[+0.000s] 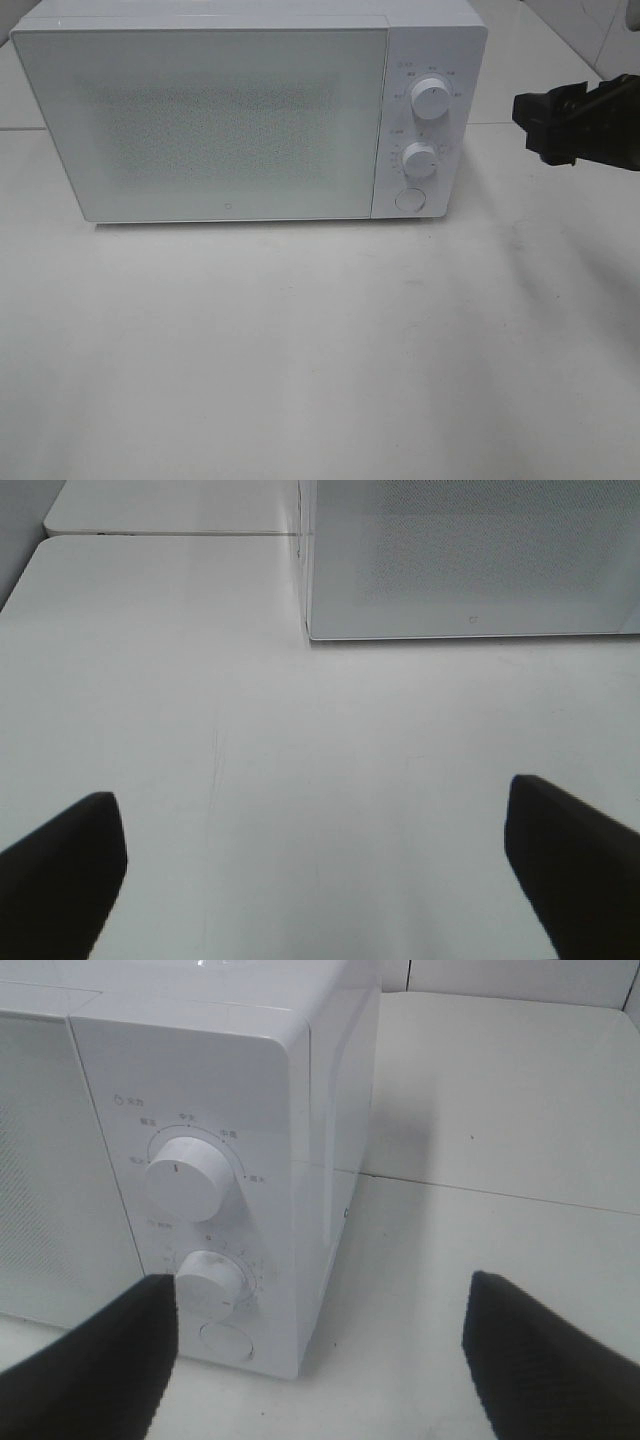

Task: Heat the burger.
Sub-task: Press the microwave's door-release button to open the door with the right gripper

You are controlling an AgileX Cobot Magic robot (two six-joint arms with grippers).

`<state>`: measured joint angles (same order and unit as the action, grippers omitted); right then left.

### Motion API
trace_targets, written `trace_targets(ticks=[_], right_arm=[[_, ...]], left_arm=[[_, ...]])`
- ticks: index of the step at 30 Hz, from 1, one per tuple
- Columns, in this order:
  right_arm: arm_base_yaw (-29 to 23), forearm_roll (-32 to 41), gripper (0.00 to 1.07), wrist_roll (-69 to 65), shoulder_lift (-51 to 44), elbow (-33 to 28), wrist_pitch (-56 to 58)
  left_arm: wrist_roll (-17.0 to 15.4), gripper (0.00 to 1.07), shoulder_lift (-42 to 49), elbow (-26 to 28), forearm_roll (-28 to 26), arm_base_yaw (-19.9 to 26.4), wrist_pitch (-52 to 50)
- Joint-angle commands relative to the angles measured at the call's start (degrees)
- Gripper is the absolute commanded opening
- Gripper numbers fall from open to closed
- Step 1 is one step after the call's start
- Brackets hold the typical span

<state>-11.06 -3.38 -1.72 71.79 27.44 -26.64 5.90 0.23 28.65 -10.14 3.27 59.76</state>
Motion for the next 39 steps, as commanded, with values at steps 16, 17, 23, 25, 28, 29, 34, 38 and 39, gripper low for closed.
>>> trace_targets(ticks=[16, 17, 23, 25, 28, 29, 34, 38, 39], right_arm=[[-19.4, 38.7, 0.76, 19.7, 15.0, -5.4, -27.8], [-19.4, 38.7, 0.76, 19.7, 15.0, -5.4, -27.8], [-26.5, 45.5, 0.76, 19.7, 21.3, -5.4, -34.1], [-27.4, 46.5, 0.76, 19.7, 22.3, -5.4, -34.7], [-29.8, 48.9, 0.76, 19.6, 25.0, -5.4, -36.0], [-30.9, 49.8, 0.76, 19.3, 26.2, -5.3, -36.4], [-31.9, 50.4, 0.76, 19.2, 27.7, -5.3, -36.8], [-31.9, 50.5, 0.76, 18.8, 27.7, -5.3, -37.5], [-31.9, 50.5, 0.76, 18.8, 27.7, -5.3, -37.5]], left_arm=[[-0.2, 0.97, 1.3, -0.2, -0.3, -0.4, -0.4], [-0.2, 0.97, 1.3, -0.2, -0.3, -0.4, -0.4], [-0.2, 0.97, 1.3, -0.2, -0.3, -0.4, -0.4], [-0.2, 0.97, 1.3, -0.2, -0.3, -0.4, -0.4], [-0.2, 0.97, 1.3, -0.2, -0.3, -0.4, -0.4], [-0.2, 0.97, 1.3, -0.2, -0.3, -0.4, -0.4], [-0.2, 0.97, 1.3, -0.2, -0.3, -0.4, -0.4], [-0.2, 0.97, 1.3, -0.2, -0.3, -0.4, -0.4], [-0.2, 0.97, 1.3, -0.2, -0.3, -0.4, -0.4]])
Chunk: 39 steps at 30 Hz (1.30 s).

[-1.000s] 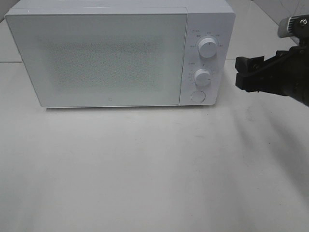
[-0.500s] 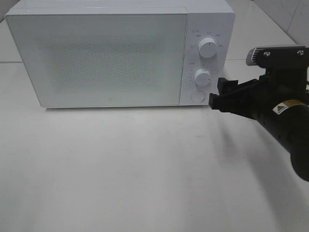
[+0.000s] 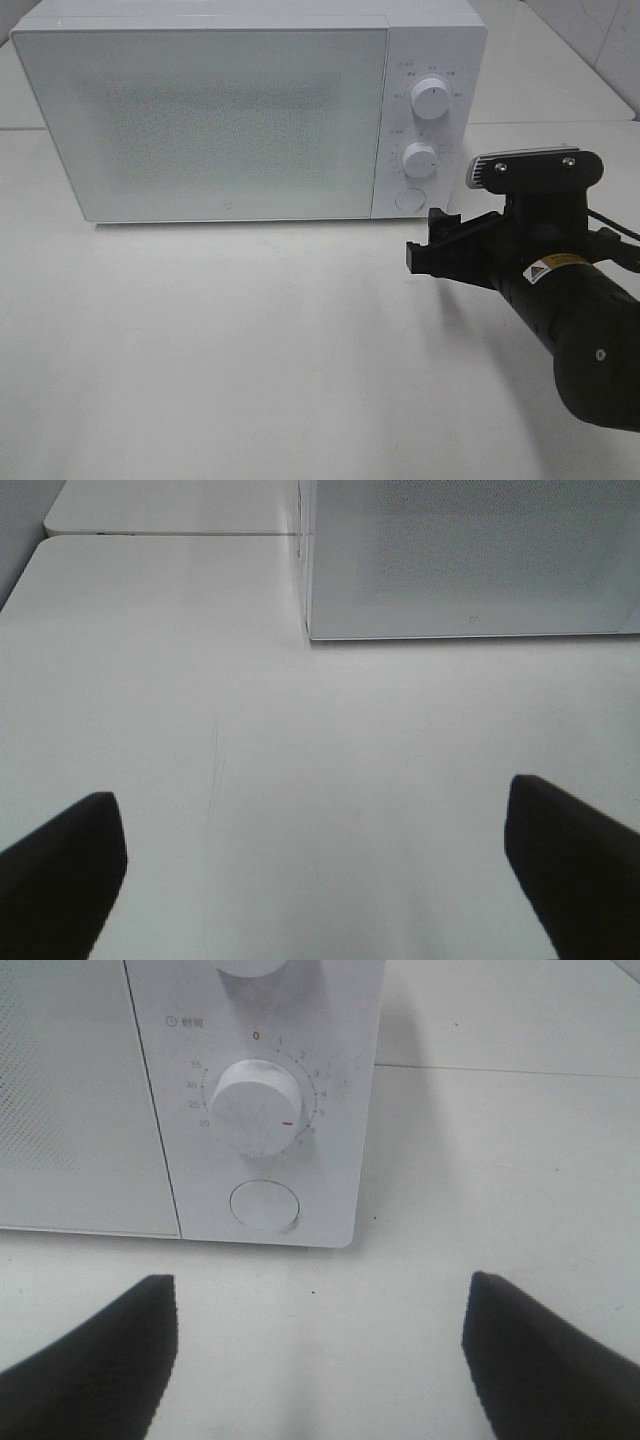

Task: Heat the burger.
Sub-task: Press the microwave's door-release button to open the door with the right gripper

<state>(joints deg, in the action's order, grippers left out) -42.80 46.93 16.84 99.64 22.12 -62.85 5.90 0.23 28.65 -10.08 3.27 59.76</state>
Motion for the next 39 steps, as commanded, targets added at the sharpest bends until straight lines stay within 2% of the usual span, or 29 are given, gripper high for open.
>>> trace_targets(ticks=[1, 5, 7, 8, 9, 10, 12, 15, 17, 18, 20, 22, 23, 26, 27, 29, 31, 32, 34, 39], right_arm=[[-0.2, 0.2, 0.76, -1.6, -0.1, 0.0, -1.3], [-0.2, 0.2, 0.75, -7.3, -0.1, 0.0, -1.0], [-0.2, 0.2, 0.73, -16.8, -0.1, 0.0, -1.0], [-0.2, 0.2, 0.73, -16.8, -0.1, 0.0, -1.0], [-0.2, 0.2, 0.72, -23.9, -0.1, 0.0, -1.0], [-0.2, 0.2, 0.72, -23.9, -0.1, 0.0, -1.0], [-0.2, 0.2, 0.68, -38.7, -0.1, 0.0, 0.9], [-0.2, 0.2, 0.67, -43.0, -0.1, 0.0, 1.5], [-0.2, -0.1, 0.63, -57.1, -0.1, -0.1, 3.8], [-0.2, -0.1, 0.63, -57.1, -0.1, -0.1, 3.8], [-0.2, -0.1, 0.55, -73.6, -0.1, -0.1, 6.2], [-0.2, -0.1, 0.52, -77.5, -0.1, -0.1, 6.5], [-0.2, -0.2, 0.47, -83.7, -0.1, -0.1, 6.6], [-0.2, -0.2, 0.43, -85.5, -0.1, -0.1, 6.6], [-0.2, -0.2, 0.35, -88.4, -0.1, -0.1, 6.6], [-0.2, -0.2, 0.31, -89.1, -0.1, -0.1, 6.6], [-0.2, -0.2, 0.12, -89.8, -0.1, -0.1, 6.9], [-0.2, -0.2, 0.12, -89.8, -0.1, -0.1, 6.9], [-0.2, -0.7, 0.0, -91.4, -0.1, 0.0, 8.0], [-0.1, -3.8, 0.0, -95.7, -0.1, 0.0, 8.0]], left_arm=[[-0.2, 0.97, 1.3, -0.2, -0.3, -0.4, -0.4], [-0.2, 0.97, 1.3, -0.2, -0.3, -0.4, -0.4], [-0.2, 0.97, 1.3, -0.2, -0.3, -0.4, -0.4], [-0.2, 0.97, 1.3, -0.2, -0.3, -0.4, -0.4], [-0.2, 0.97, 1.3, -0.2, -0.3, -0.4, -0.4], [-0.2, 0.97, 1.3, -0.2, -0.3, -0.4, -0.4], [-0.2, 0.97, 1.3, -0.2, -0.3, -0.4, -0.4], [-0.2, 0.97, 1.3, -0.2, -0.3, -0.4, -0.4], [-0.2, 0.97, 1.3, -0.2, -0.3, -0.4, -0.4], [-0.2, 0.97, 1.3, -0.2, -0.3, -0.4, -0.4], [-0.2, 0.97, 1.3, -0.2, -0.3, -0.4, -0.4], [-0.2, 0.97, 1.3, -0.2, -0.3, -0.4, -0.4], [-0.2, 0.97, 1.3, -0.2, -0.3, -0.4, -0.4], [-0.2, 0.97, 1.3, -0.2, -0.3, -0.4, -0.4], [-0.2, 0.97, 1.3, -0.2, -0.3, -0.4, -0.4], [-0.2, 0.97, 1.3, -0.2, -0.3, -0.4, -0.4], [-0.2, 0.97, 1.3, -0.2, -0.3, -0.4, -0.4], [-0.2, 0.97, 1.3, -0.2, -0.3, -0.4, -0.4], [-0.2, 0.97, 1.3, -0.2, -0.3, -0.4, -0.4], [-0.2, 0.97, 1.3, -0.2, -0.3, -0.4, -0.4]])
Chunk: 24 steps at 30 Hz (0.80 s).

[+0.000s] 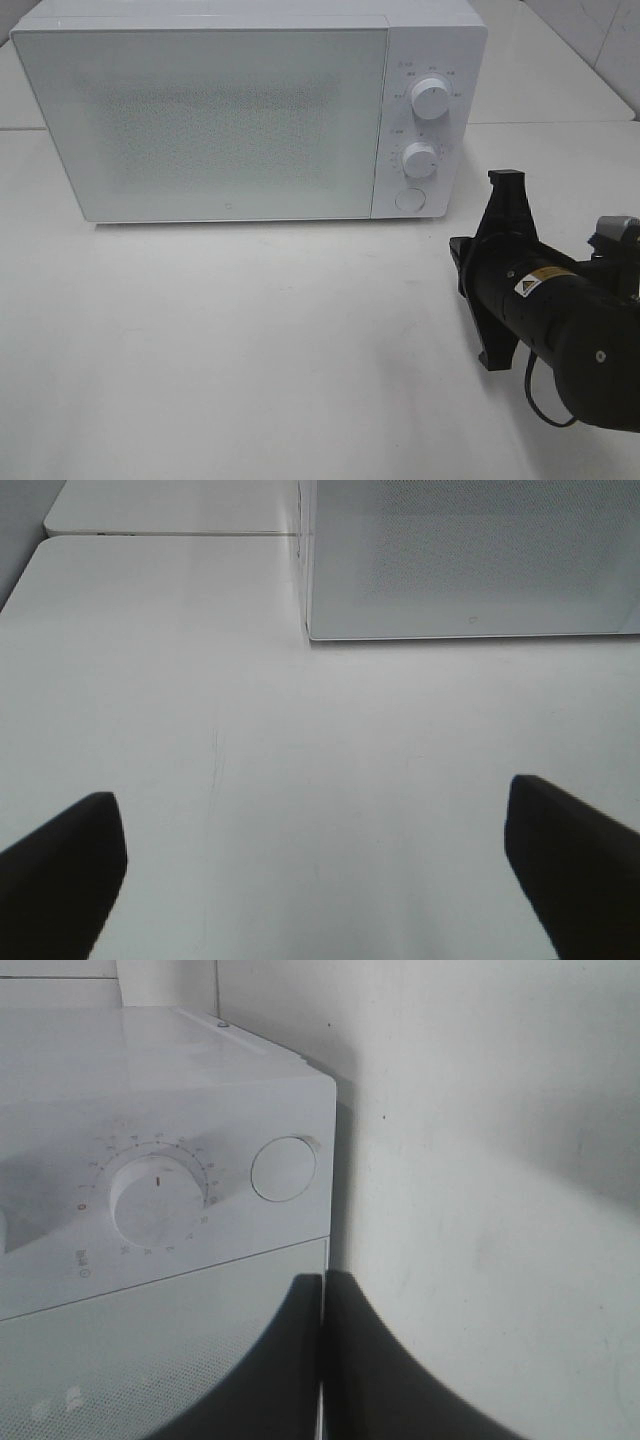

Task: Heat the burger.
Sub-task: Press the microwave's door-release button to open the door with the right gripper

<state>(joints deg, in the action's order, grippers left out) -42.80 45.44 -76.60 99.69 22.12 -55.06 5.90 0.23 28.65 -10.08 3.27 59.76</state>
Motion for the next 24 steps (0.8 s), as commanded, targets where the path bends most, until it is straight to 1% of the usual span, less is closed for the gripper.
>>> trace_targets(ticks=[1, 3, 10, 13, 14, 15, 16, 17, 19, 21, 24], right_arm=[[-0.1, -2.3, 0.0, -2.2, -0.2, 0.0, 0.2], [0.1, -4.2, 0.0, -2.4, -0.2, 0.0, 0.2], [0.2, -4.2, 0.01, -0.9, -0.1, 1.1, 0.0], [1.4, -4.9, 0.01, -0.6, -0.1, 2.1, 0.7], [2.8, -5.7, 0.01, -0.6, -0.1, 2.9, 2.1], [2.8, -5.7, 0.01, -0.6, -0.1, 2.9, 2.1], [4.4, -6.8, 0.01, -0.6, -0.1, 3.8, 2.9], [4.4, -6.8, 0.01, -0.6, -0.1, 3.8, 2.9], [6.1, -7.8, 0.01, -0.3, 0.3, 5.4, 3.6], [6.2, -8.3, 0.01, -0.3, 0.9, 6.0, 3.6], [6.2, -9.3, 0.0, -2.5, 4.5, 8.0, 3.4]], left_arm=[[-0.2, 0.97, 1.3, -0.2, -0.3, -0.4, -0.4], [-0.2, 0.97, 1.3, -0.2, -0.3, -0.4, -0.4], [-0.2, 0.97, 1.3, -0.2, -0.3, -0.4, -0.4], [-0.2, 0.97, 1.3, -0.2, -0.3, -0.4, -0.4], [-0.2, 0.97, 1.3, -0.2, -0.3, -0.4, -0.4], [-0.2, 0.97, 1.3, -0.2, -0.3, -0.4, -0.4], [-0.2, 0.97, 1.3, -0.2, -0.3, -0.4, -0.4], [-0.2, 0.97, 1.3, -0.2, -0.3, -0.4, -0.4], [-0.2, 0.97, 1.3, -0.2, -0.3, -0.4, -0.4], [-0.2, 0.97, 1.3, -0.2, -0.3, -0.4, -0.4], [-0.2, 0.97, 1.3, -0.2, -0.3, -0.4, -0.4]])
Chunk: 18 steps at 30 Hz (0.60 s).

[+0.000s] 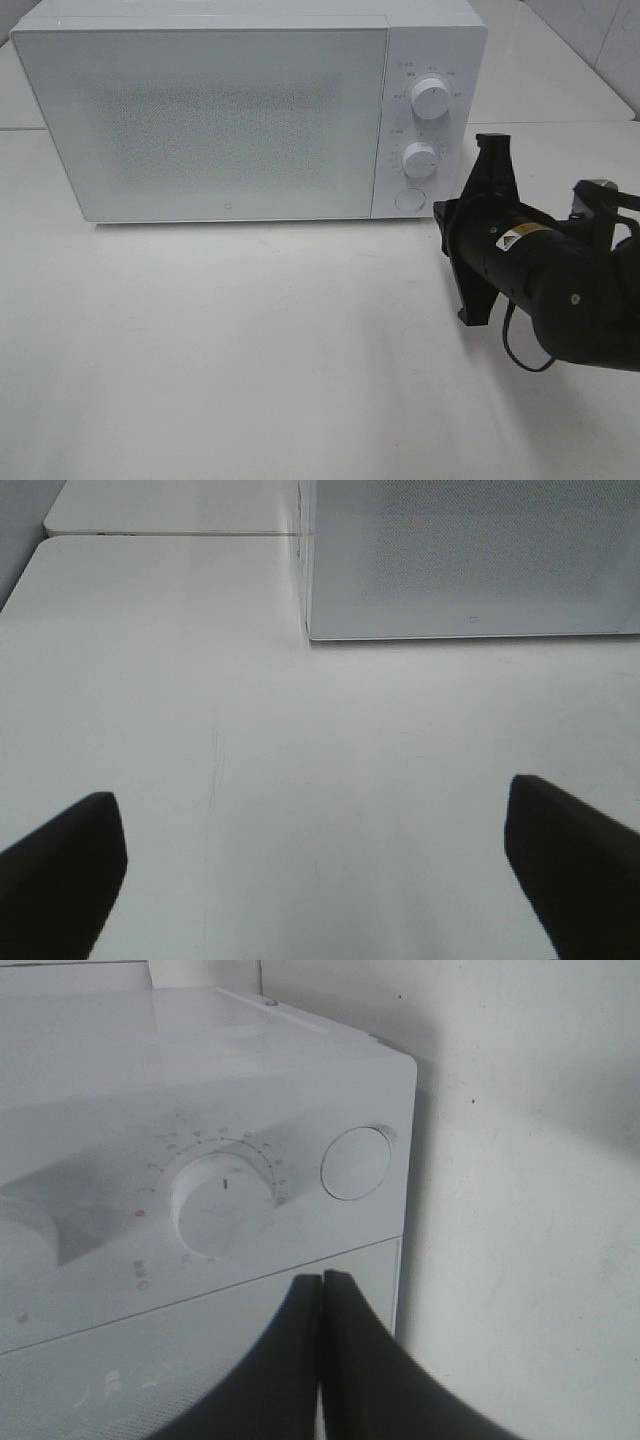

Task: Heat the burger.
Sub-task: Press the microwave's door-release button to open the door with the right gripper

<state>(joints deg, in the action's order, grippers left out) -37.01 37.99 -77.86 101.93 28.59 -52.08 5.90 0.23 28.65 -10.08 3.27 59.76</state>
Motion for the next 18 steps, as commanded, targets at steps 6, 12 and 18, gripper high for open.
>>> trace_targets(ticks=[6, 12, 18], right_arm=[[1.1, -3.1, 0.0, -3.8, 6.6, 5.1, 0.2], [1.1, -2.8, 0.01, -3.7, 9.8, 9.1, 0.5], [1.7, -2.9, 0.01, -3.4, 12.6, 11.9, 2.3]], left_arm=[[-0.2, 0.97, 1.3, -0.2, -0.3, -0.4, -0.4], [-0.2, 0.97, 1.3, -0.2, -0.3, -0.4, -0.4], [-0.2, 0.97, 1.3, -0.2, -0.3, -0.4, -0.4]])
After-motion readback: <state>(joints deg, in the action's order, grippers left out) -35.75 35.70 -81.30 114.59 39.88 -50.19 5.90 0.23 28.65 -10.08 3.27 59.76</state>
